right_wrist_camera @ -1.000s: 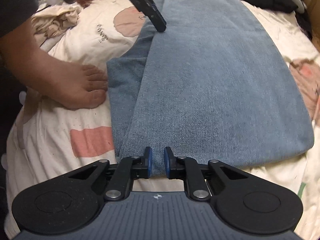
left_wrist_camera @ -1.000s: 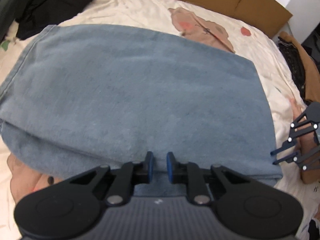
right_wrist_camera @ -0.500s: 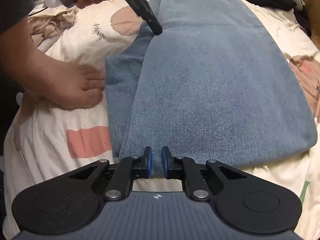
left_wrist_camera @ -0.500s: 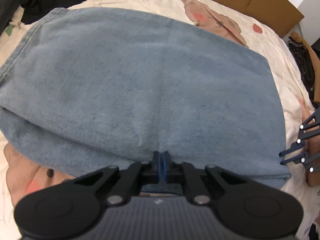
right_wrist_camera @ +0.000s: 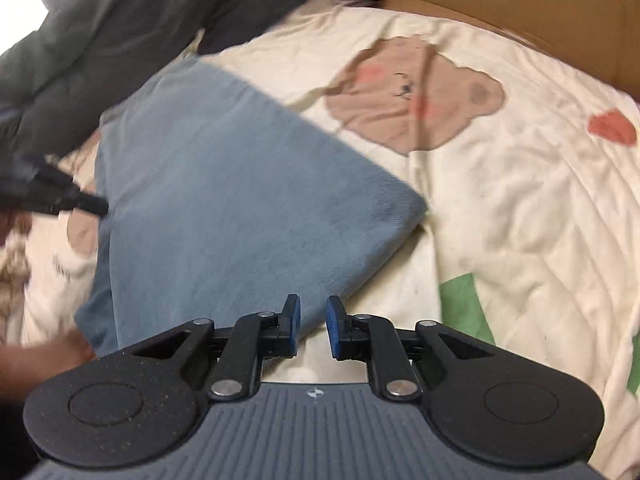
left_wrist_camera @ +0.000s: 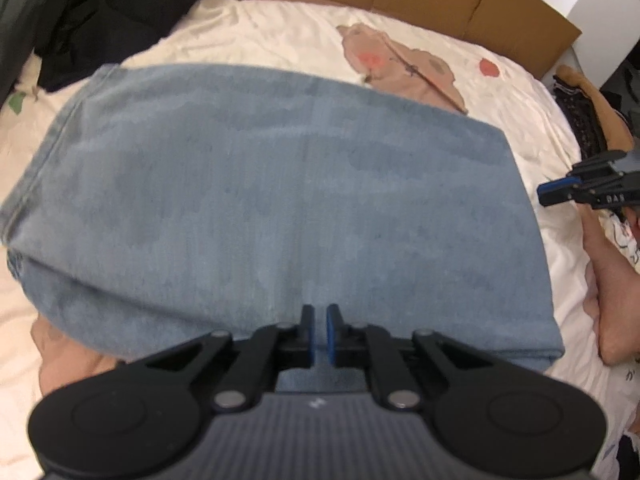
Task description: Fold clothes
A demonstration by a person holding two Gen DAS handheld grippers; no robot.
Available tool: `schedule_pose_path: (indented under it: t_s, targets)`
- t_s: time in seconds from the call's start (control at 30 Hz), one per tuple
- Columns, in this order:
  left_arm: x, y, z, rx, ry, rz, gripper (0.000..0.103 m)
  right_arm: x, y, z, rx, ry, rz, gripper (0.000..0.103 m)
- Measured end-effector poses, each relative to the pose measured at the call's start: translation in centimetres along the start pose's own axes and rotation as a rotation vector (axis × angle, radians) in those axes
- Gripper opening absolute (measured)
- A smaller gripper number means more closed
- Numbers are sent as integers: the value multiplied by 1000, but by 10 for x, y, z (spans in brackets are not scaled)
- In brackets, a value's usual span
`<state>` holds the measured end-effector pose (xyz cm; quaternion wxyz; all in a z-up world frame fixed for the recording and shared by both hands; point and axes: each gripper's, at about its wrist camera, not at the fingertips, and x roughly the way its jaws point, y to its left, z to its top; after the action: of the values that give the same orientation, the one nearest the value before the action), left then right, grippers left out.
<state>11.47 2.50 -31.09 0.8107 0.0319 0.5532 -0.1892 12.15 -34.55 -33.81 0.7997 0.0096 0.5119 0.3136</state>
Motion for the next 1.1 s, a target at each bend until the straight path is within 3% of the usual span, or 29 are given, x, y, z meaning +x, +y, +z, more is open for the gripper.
schedule_pose_path:
  t_s: [0.1, 0.27, 0.4, 0.8, 1.1]
  targets:
    - [-1, -2, 6, 14, -9, 1, 7, 4, -10, 2, 82, -14, 20, 30]
    - [0, -5, 12, 18, -16, 5, 7, 26, -25, 1, 224, 32, 50, 31]
    - [3, -4, 12, 16, -11, 6, 7, 34, -41, -9, 403, 29, 136, 30]
    - [13, -5, 15, 25, -19, 18, 8, 28, -47, -15, 513, 26, 232, 29]
    - [15, -8, 15, 55, -10, 24, 9, 38, -47, -8, 510, 52, 227, 30]
